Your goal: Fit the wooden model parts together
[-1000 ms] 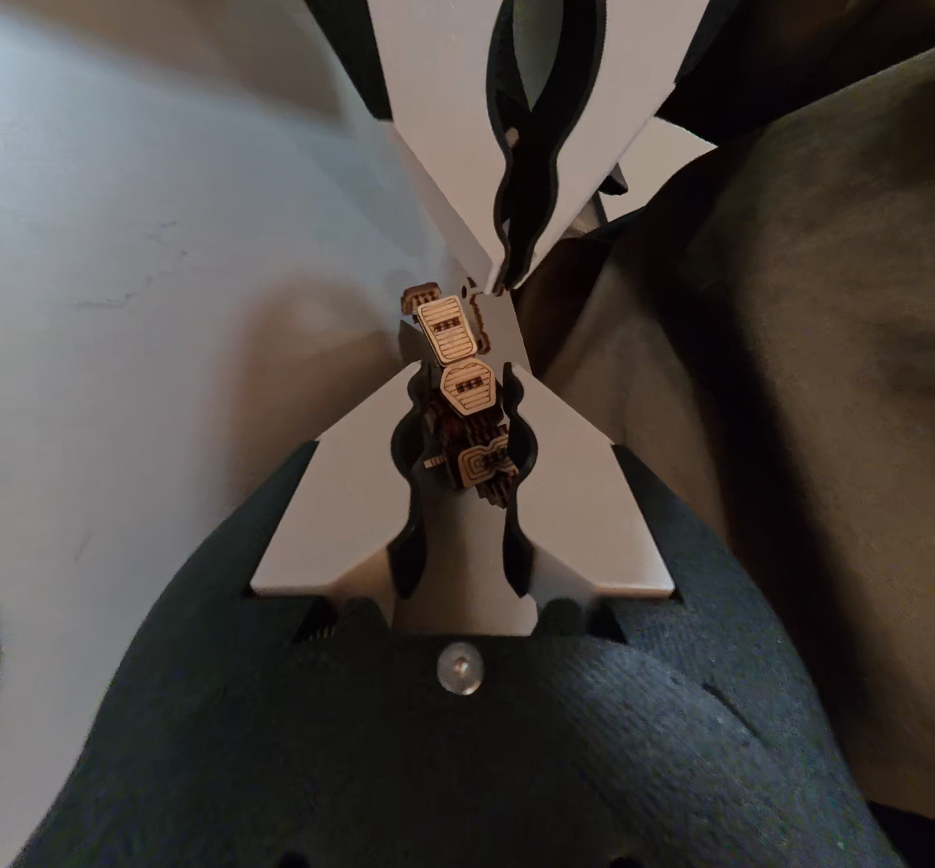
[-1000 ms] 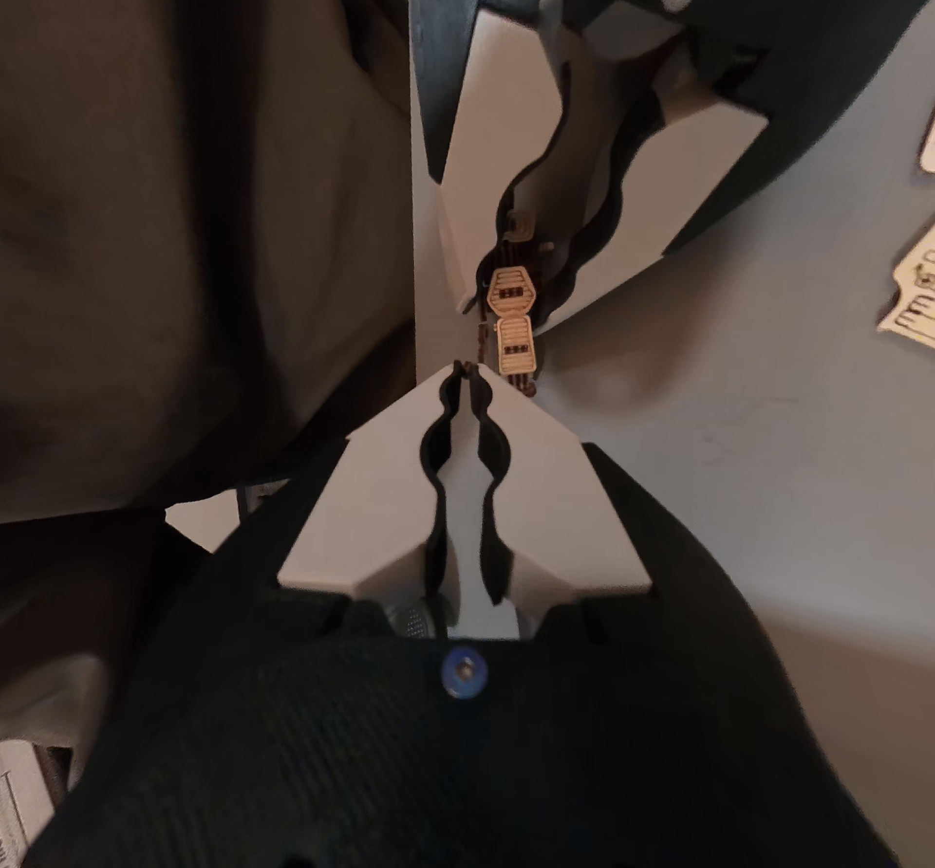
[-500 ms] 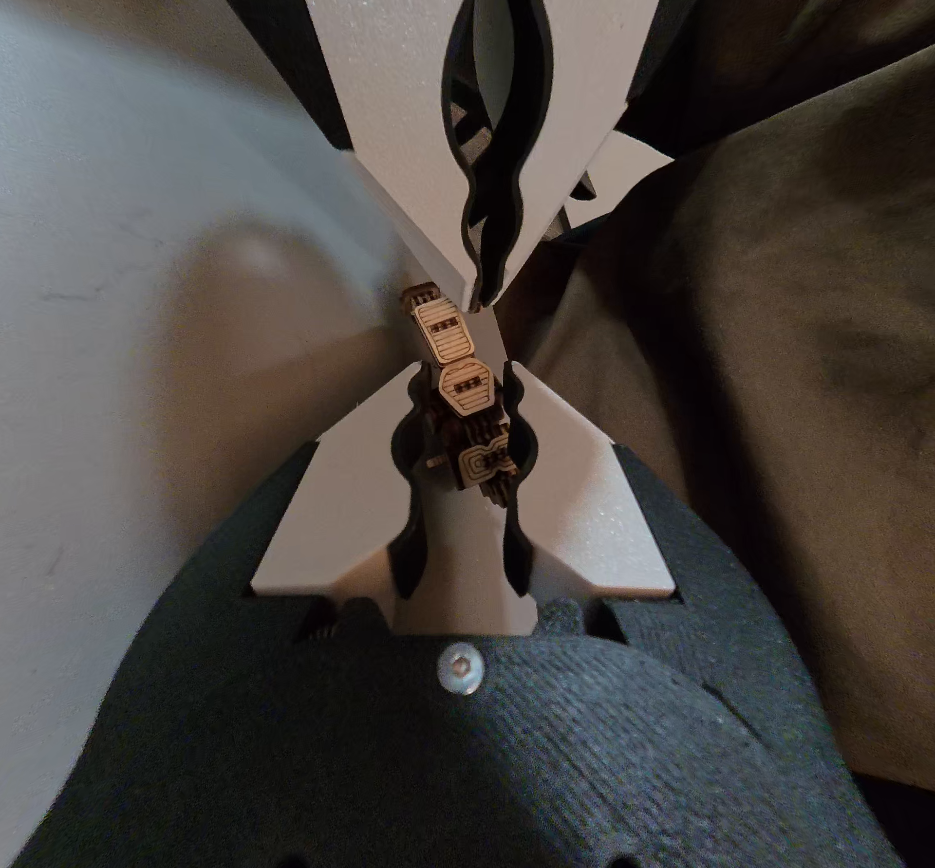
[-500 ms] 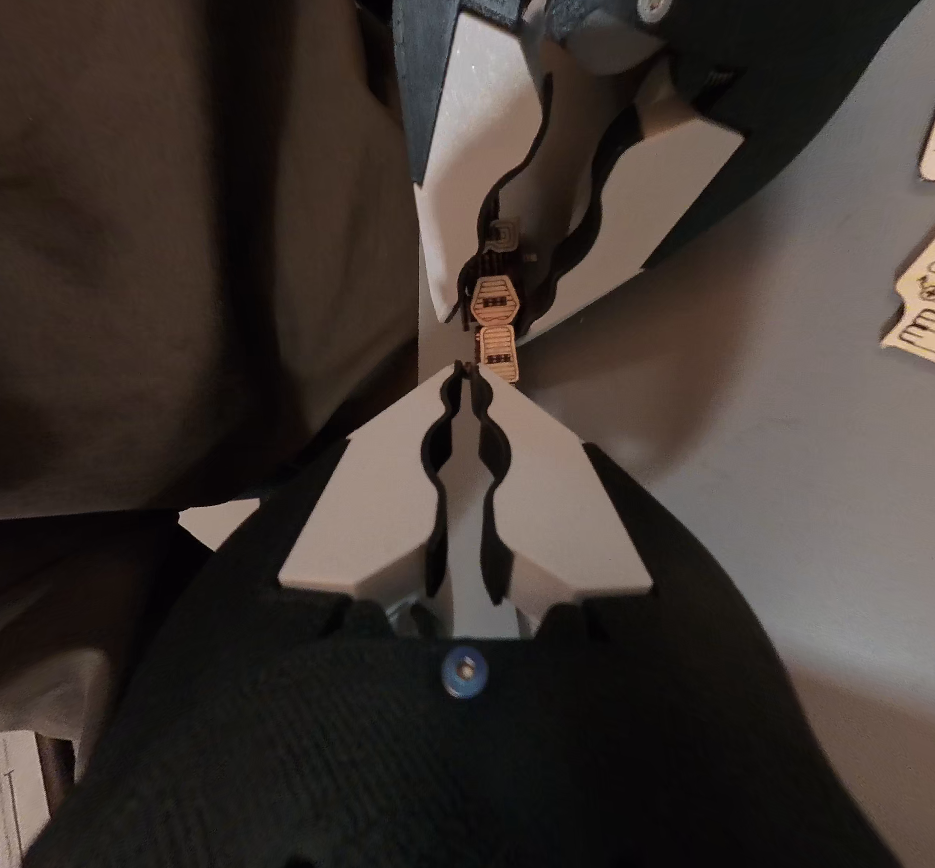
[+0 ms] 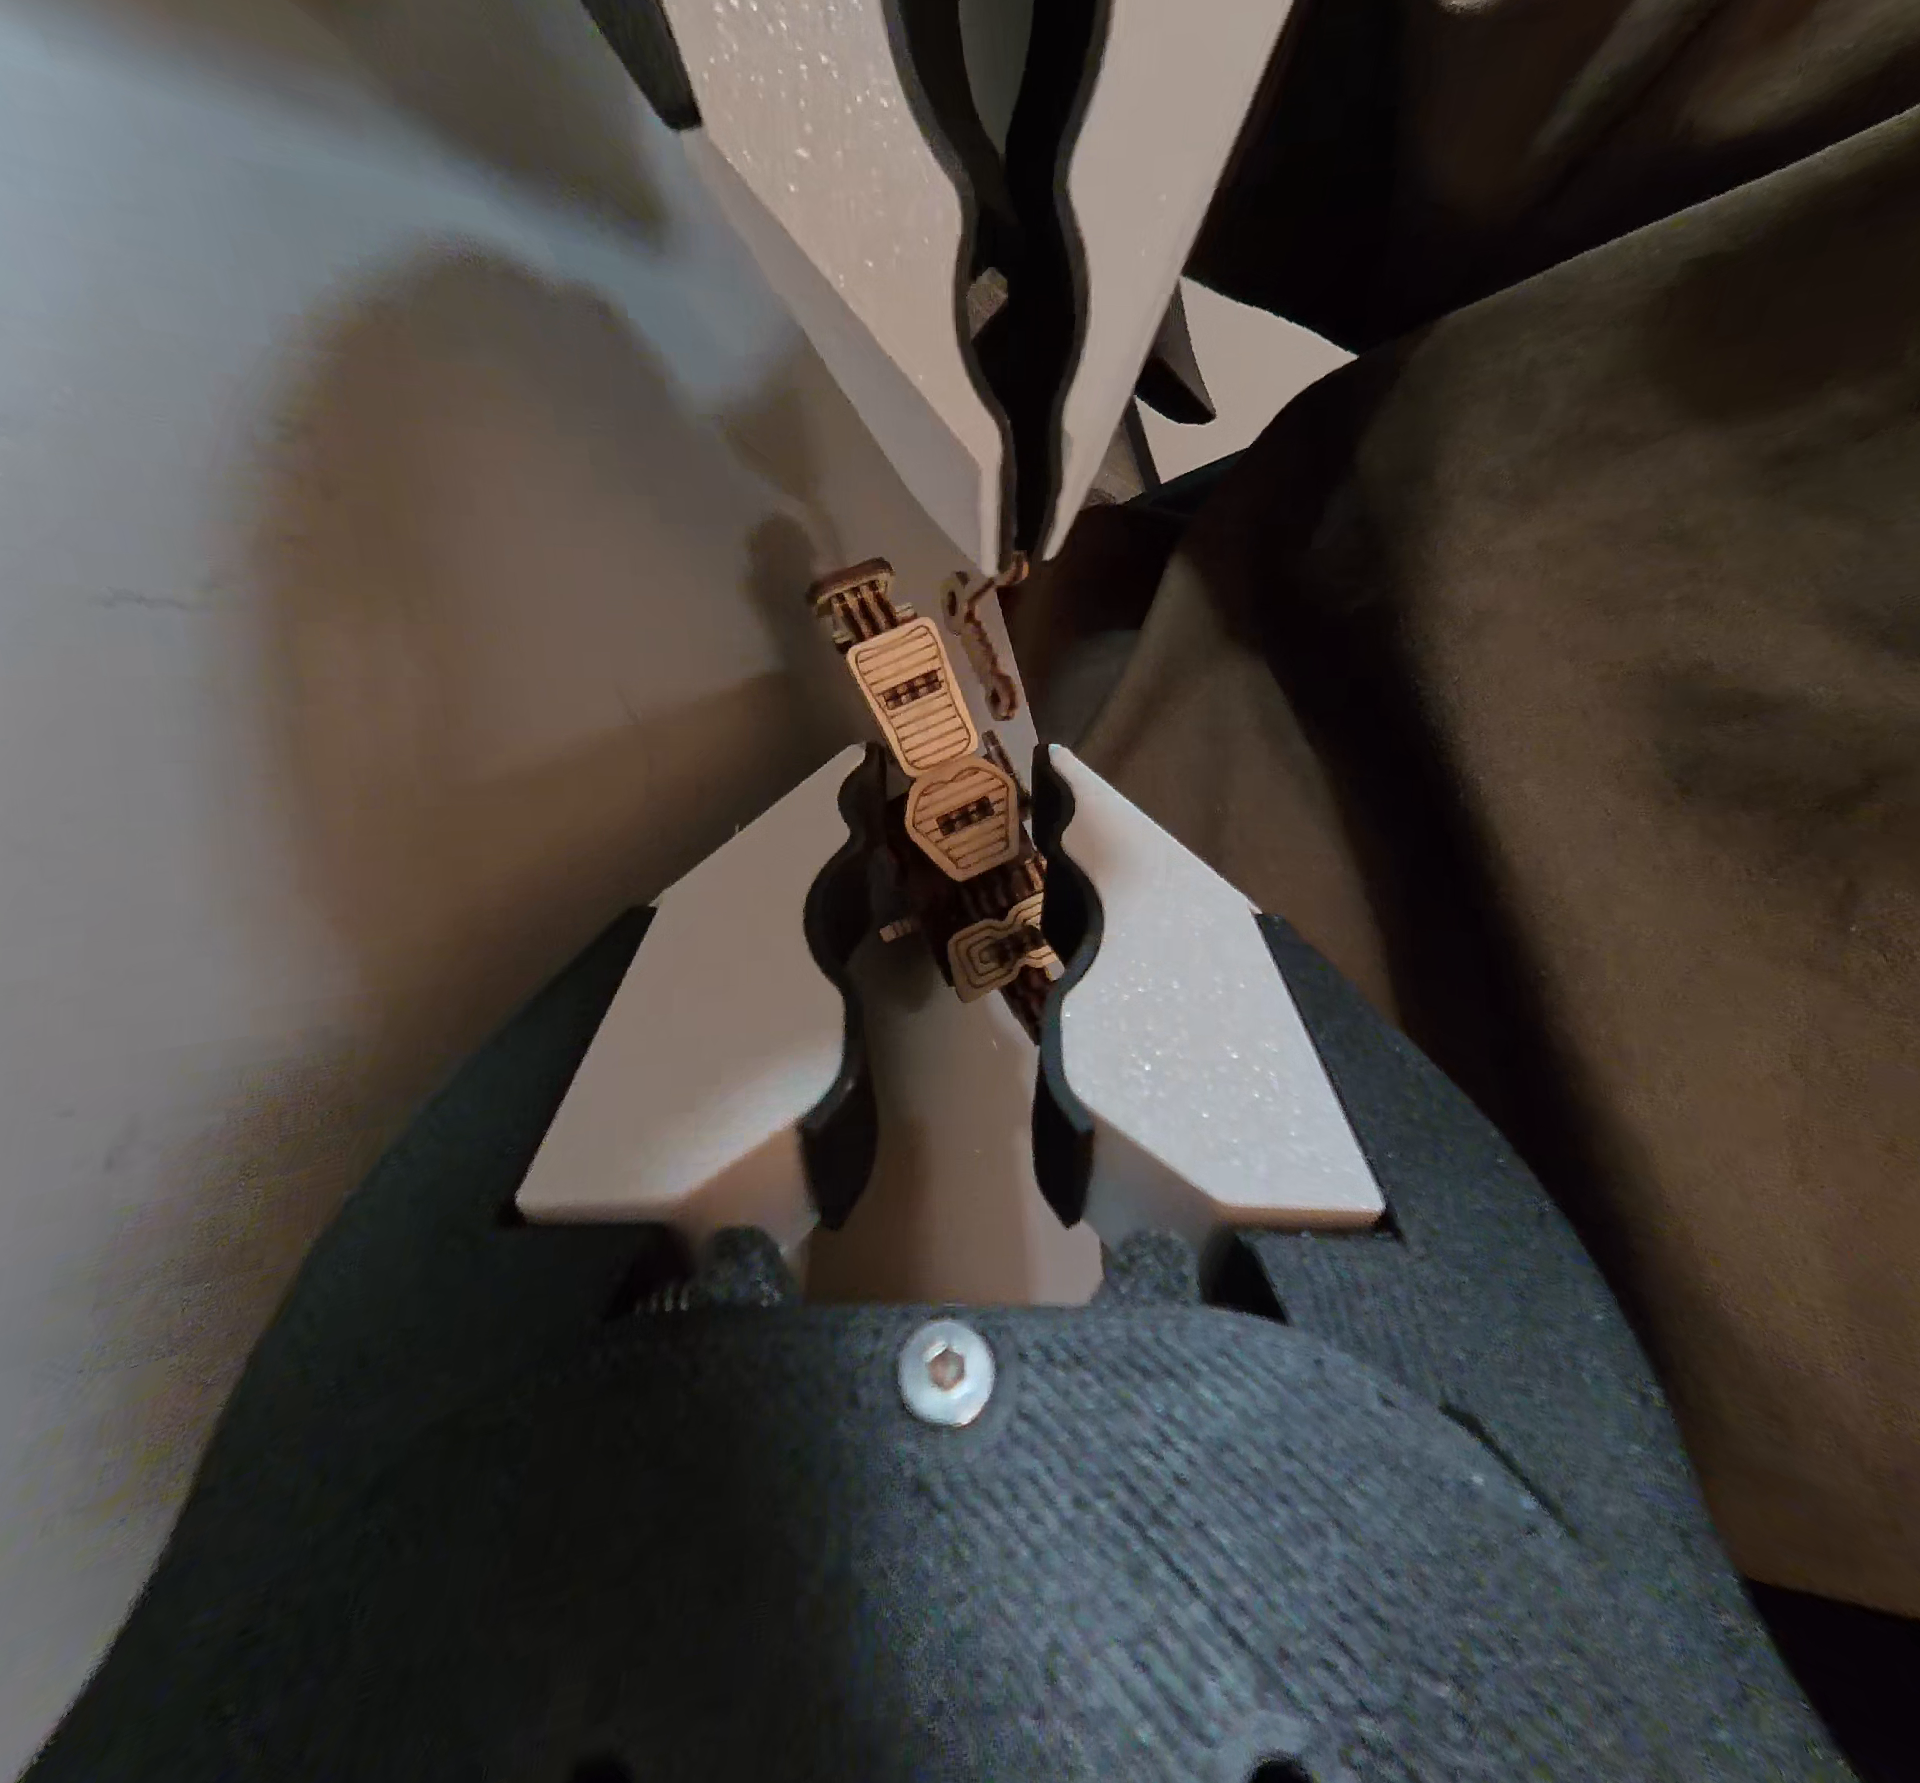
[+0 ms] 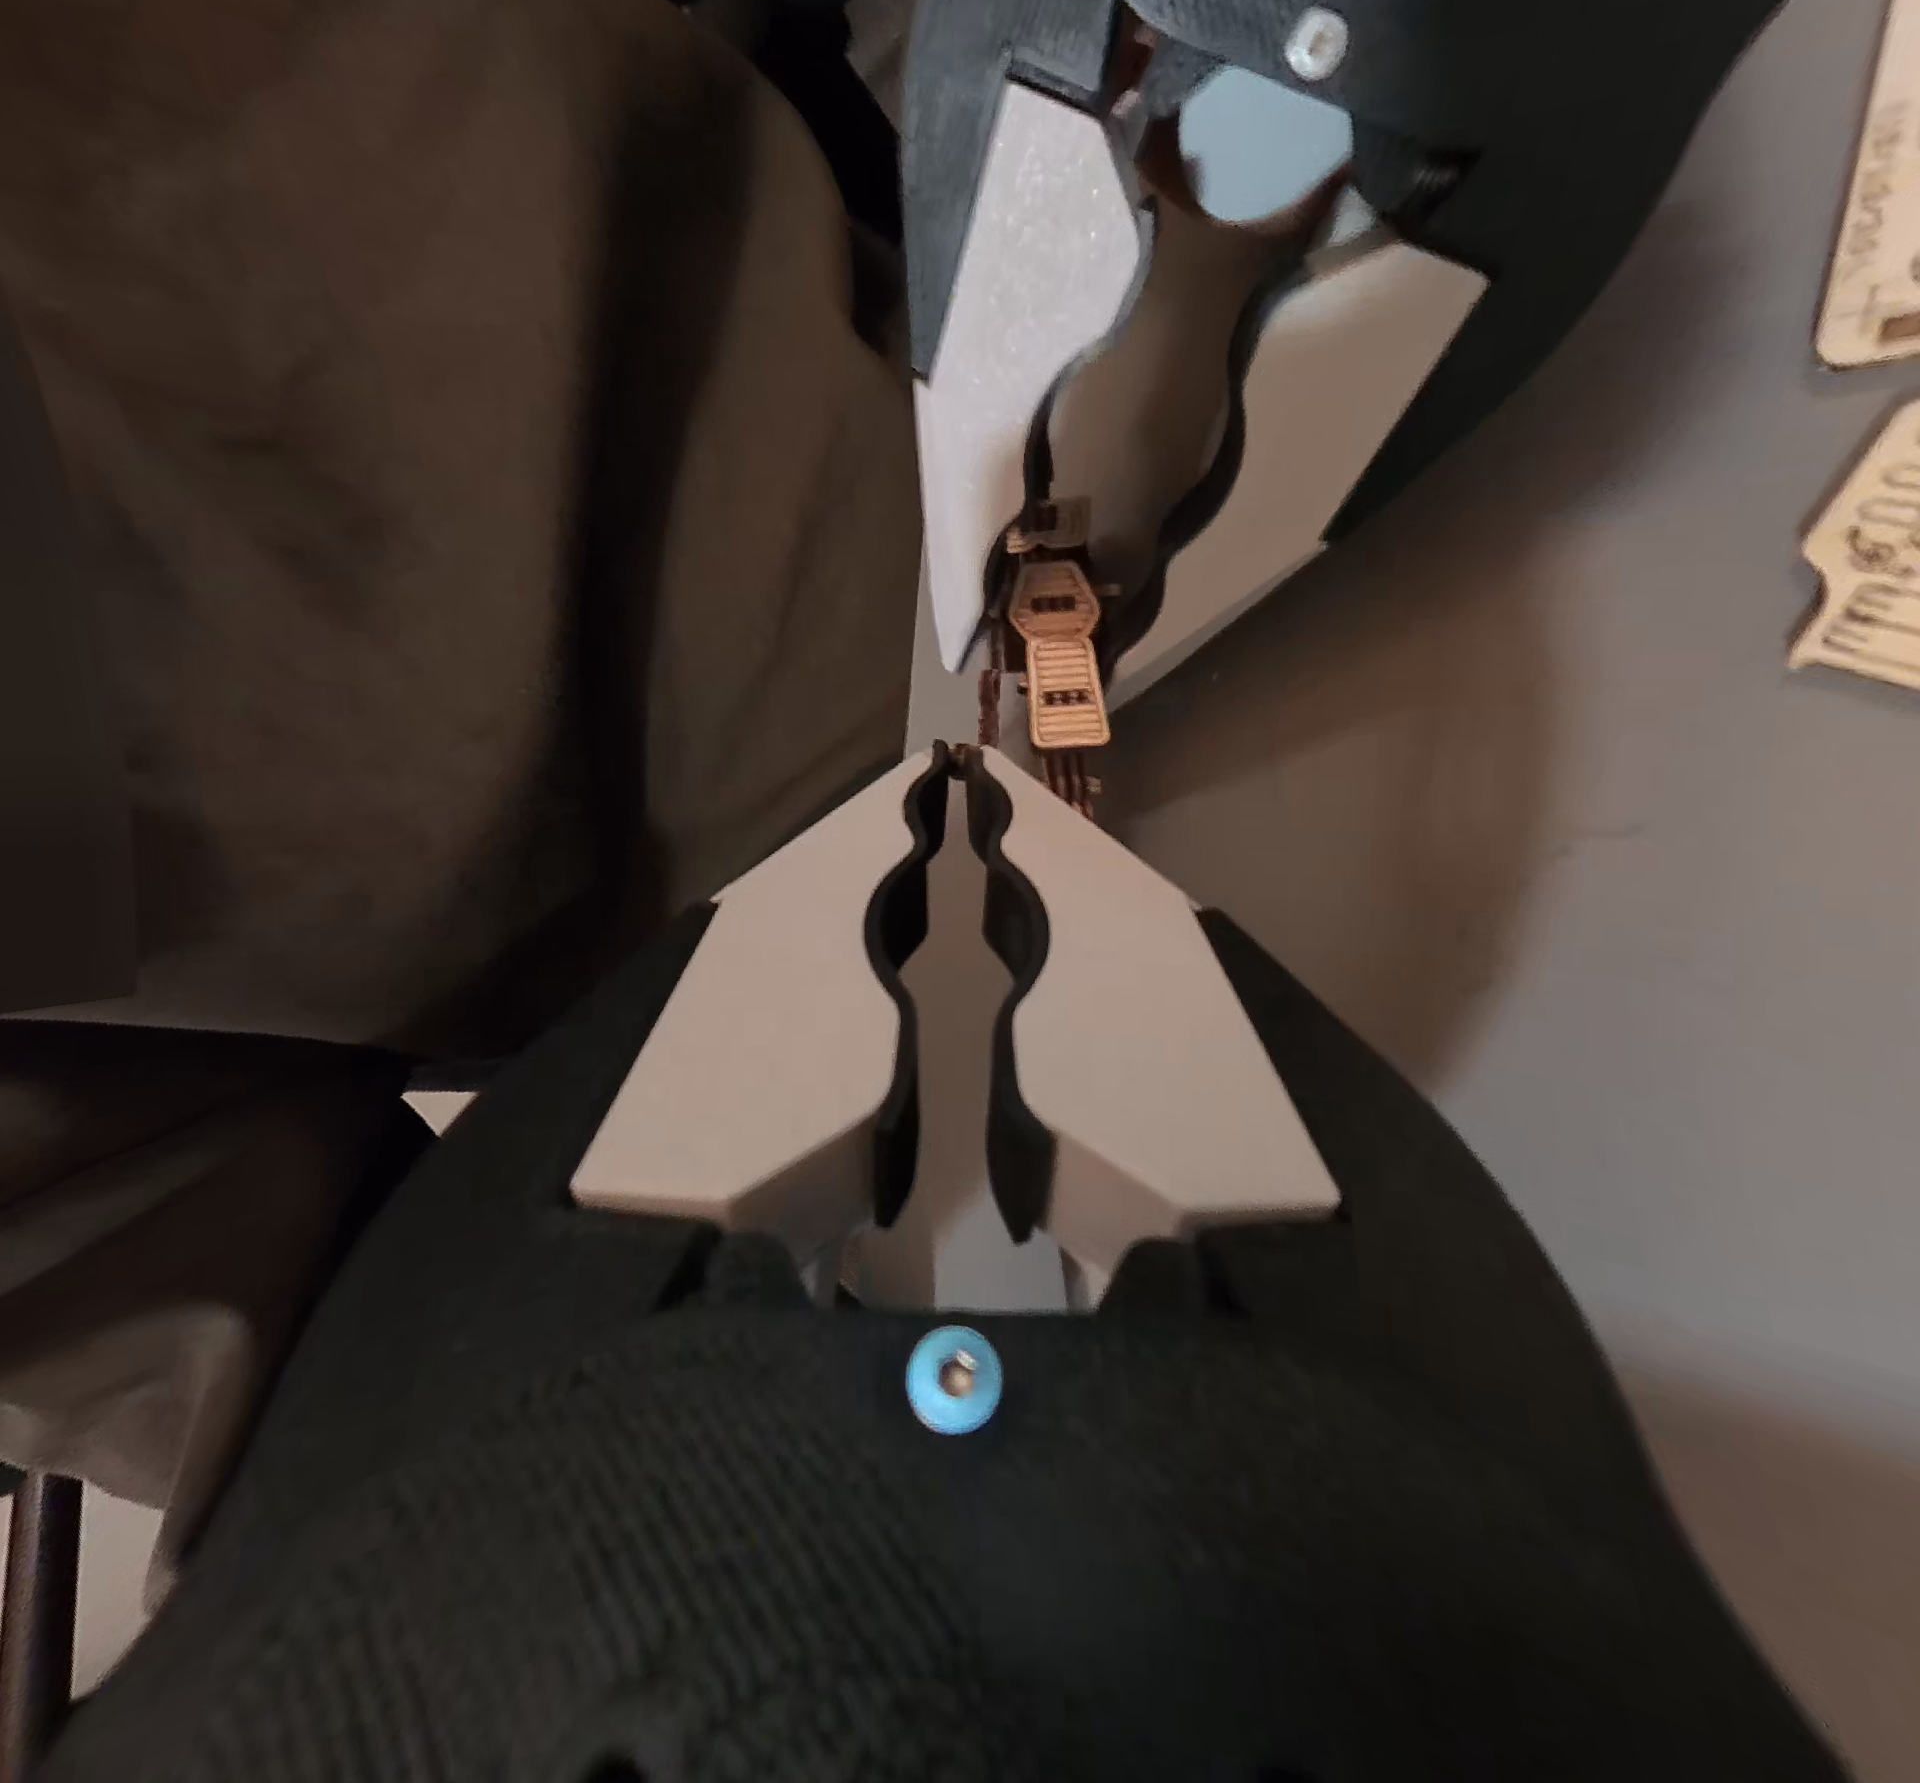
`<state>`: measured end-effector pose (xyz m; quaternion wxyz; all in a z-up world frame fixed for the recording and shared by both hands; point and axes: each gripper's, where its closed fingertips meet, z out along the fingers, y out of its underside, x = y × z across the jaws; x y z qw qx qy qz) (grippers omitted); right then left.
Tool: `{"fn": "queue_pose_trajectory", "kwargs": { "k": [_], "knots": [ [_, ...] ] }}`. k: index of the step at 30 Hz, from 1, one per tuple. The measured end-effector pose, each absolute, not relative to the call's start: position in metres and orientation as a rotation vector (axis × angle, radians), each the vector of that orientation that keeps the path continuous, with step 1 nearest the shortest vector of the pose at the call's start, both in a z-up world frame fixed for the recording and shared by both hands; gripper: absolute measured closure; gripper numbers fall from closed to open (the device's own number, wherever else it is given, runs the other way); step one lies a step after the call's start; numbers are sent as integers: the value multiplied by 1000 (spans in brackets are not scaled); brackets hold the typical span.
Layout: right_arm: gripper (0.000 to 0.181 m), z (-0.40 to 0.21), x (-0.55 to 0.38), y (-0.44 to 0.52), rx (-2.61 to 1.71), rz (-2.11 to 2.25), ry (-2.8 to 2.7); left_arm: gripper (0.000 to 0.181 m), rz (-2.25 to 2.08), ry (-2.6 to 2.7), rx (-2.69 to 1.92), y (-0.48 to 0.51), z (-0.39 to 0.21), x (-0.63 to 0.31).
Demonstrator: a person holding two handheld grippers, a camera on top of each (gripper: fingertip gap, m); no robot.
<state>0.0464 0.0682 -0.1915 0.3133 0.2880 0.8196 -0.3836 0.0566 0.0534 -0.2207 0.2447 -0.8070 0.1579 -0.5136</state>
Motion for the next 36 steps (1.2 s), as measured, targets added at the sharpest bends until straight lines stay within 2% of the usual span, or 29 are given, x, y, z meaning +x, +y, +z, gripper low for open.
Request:
{"fn": "queue_pose_trajectory", "kwargs": {
  "k": [36],
  "knots": [
    [180,-197,44,68,738,-946,2137,157,-1421,430,-2207,53,-221,57]
  ]
}}
